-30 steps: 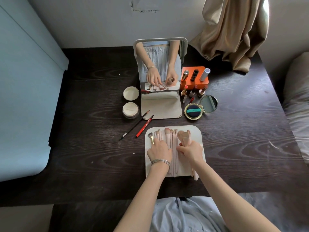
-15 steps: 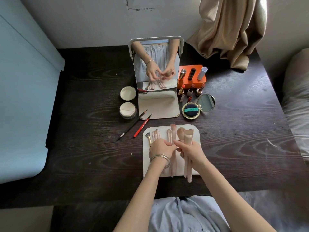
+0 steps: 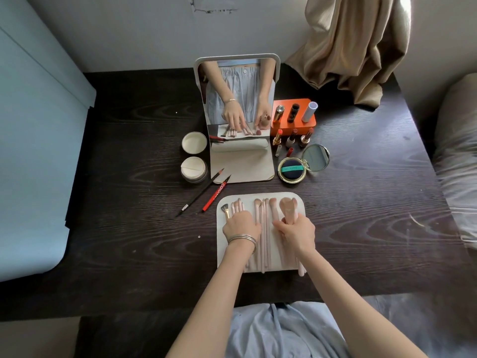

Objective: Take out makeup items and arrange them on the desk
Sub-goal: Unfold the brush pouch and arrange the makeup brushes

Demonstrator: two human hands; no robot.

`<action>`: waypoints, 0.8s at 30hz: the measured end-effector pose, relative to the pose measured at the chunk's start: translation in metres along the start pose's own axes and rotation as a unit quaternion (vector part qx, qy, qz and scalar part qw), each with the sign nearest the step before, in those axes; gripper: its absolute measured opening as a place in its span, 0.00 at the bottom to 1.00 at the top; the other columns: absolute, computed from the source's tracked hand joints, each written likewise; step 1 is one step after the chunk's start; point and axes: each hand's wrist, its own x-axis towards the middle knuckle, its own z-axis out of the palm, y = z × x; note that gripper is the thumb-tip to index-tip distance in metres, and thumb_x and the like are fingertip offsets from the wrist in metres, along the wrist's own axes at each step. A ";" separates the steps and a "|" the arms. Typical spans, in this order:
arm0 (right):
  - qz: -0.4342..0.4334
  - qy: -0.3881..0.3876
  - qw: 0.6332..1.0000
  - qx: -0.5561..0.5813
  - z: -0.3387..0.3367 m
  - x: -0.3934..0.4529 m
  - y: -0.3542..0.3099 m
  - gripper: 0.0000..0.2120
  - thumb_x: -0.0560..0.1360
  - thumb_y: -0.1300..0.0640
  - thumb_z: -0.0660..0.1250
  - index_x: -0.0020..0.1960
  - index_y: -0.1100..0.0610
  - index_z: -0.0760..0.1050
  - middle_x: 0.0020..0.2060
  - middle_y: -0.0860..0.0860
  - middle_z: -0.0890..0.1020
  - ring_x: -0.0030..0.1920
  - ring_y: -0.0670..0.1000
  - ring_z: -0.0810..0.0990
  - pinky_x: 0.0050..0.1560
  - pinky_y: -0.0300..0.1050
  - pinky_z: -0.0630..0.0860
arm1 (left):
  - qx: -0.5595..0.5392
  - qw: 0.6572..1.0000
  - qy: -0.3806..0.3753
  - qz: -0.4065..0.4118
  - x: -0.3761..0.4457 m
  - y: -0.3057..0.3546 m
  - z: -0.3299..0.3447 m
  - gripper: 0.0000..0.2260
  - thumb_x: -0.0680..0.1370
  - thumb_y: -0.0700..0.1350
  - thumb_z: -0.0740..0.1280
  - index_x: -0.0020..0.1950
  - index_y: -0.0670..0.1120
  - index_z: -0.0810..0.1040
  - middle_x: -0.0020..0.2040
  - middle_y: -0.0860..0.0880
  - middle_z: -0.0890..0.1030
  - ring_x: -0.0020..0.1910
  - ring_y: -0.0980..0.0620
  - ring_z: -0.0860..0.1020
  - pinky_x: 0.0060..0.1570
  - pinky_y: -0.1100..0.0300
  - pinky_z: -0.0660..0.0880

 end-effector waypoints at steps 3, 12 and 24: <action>-0.009 -0.005 1.000 -0.003 -0.001 -0.002 -0.001 0.10 0.67 0.54 0.72 0.38 0.59 0.73 0.38 0.55 0.81 0.41 0.53 0.80 0.40 0.44 0.73 | 0.012 1.000 0.004 0.014 0.003 0.003 -0.002 0.10 0.76 0.46 0.62 0.50 0.45 0.80 0.54 0.45 0.80 0.57 0.44 0.77 0.48 0.54 0.76; -0.030 -0.009 0.998 -0.055 -0.004 -0.001 -0.004 0.08 0.69 0.55 0.70 0.40 0.61 0.76 0.38 0.56 0.82 0.41 0.53 0.80 0.40 0.45 0.73 | -0.051 0.998 0.024 0.004 0.001 0.007 -0.007 0.09 0.76 0.47 0.62 0.49 0.46 0.79 0.54 0.46 0.80 0.53 0.46 0.77 0.46 0.56 0.75; -0.001 -0.009 1.000 -0.002 -0.022 -0.002 0.001 0.06 0.67 0.58 0.71 0.37 0.61 0.76 0.35 0.55 0.81 0.37 0.49 0.78 0.34 0.41 0.71 | -0.150 0.987 -0.020 0.043 -0.002 0.028 0.020 0.09 0.73 0.50 0.70 0.48 0.46 0.81 0.47 0.47 0.84 0.49 0.48 0.81 0.50 0.58 0.77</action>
